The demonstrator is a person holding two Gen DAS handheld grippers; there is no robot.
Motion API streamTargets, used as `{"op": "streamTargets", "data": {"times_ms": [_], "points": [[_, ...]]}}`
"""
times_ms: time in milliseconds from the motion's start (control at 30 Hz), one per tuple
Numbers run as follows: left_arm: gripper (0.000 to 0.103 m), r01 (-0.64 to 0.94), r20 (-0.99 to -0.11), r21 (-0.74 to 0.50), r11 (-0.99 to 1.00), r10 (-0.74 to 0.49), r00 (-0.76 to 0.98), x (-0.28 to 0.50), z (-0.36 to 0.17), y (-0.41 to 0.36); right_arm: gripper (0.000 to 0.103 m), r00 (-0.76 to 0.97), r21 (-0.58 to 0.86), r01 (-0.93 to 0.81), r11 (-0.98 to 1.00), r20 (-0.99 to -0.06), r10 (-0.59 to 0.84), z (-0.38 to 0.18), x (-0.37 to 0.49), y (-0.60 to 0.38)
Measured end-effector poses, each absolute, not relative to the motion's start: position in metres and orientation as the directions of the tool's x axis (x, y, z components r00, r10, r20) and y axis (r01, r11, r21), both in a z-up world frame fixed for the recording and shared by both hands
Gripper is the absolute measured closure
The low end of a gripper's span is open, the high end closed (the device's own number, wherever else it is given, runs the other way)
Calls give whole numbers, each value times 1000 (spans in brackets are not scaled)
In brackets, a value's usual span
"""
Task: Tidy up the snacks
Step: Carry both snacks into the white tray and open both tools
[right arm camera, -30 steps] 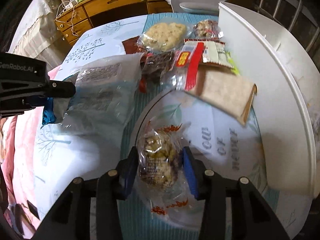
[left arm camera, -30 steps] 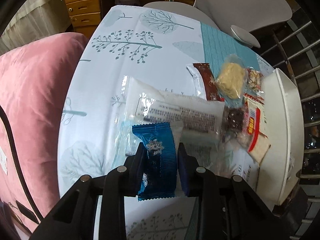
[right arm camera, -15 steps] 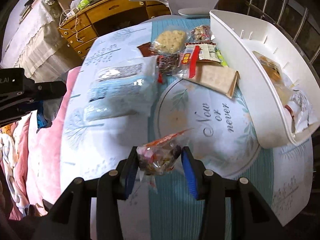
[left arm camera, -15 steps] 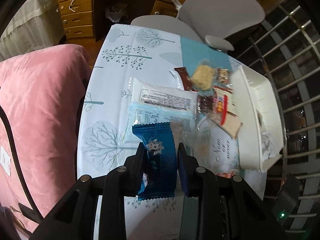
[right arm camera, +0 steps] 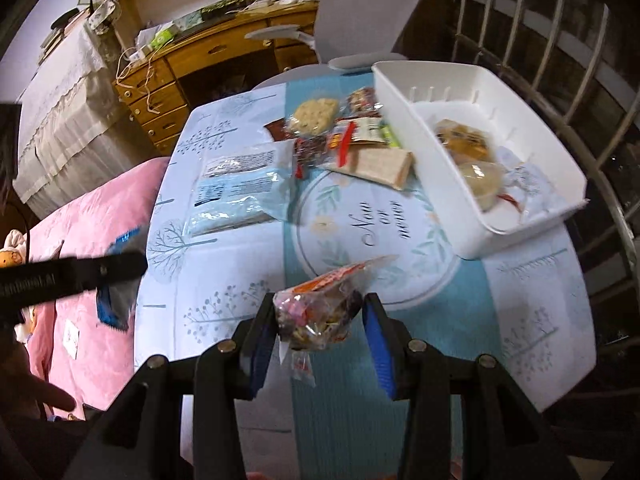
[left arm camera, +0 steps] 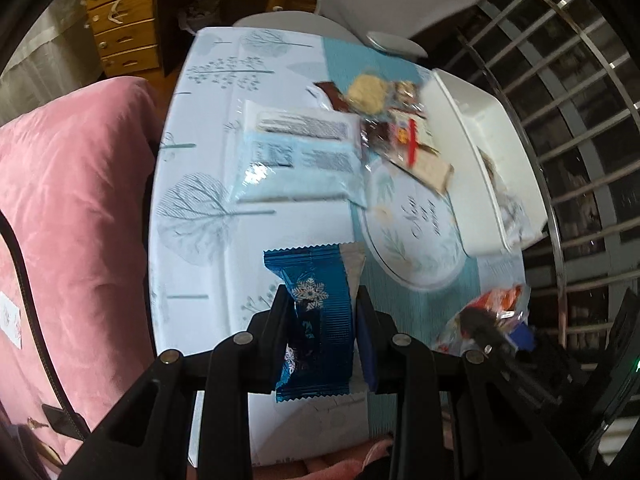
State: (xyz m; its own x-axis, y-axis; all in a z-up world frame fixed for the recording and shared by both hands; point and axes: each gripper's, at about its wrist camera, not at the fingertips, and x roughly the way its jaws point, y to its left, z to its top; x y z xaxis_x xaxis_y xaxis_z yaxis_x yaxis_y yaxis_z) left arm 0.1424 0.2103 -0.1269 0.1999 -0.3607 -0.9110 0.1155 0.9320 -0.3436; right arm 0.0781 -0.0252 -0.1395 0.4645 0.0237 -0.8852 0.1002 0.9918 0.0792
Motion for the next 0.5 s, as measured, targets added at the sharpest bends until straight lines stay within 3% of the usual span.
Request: {"op": "streamTargets", "data": {"times_ms": [300, 500], "points": [[74, 193, -901, -355, 915, -390, 190, 139, -115, 175, 60, 500, 88, 130, 988, -866, 12, -124, 58, -55], [74, 207, -885, -382, 901, -421, 200, 140, -108, 128, 60, 529, 77, 49, 996, -848, 40, -115, 51, -78]]}}
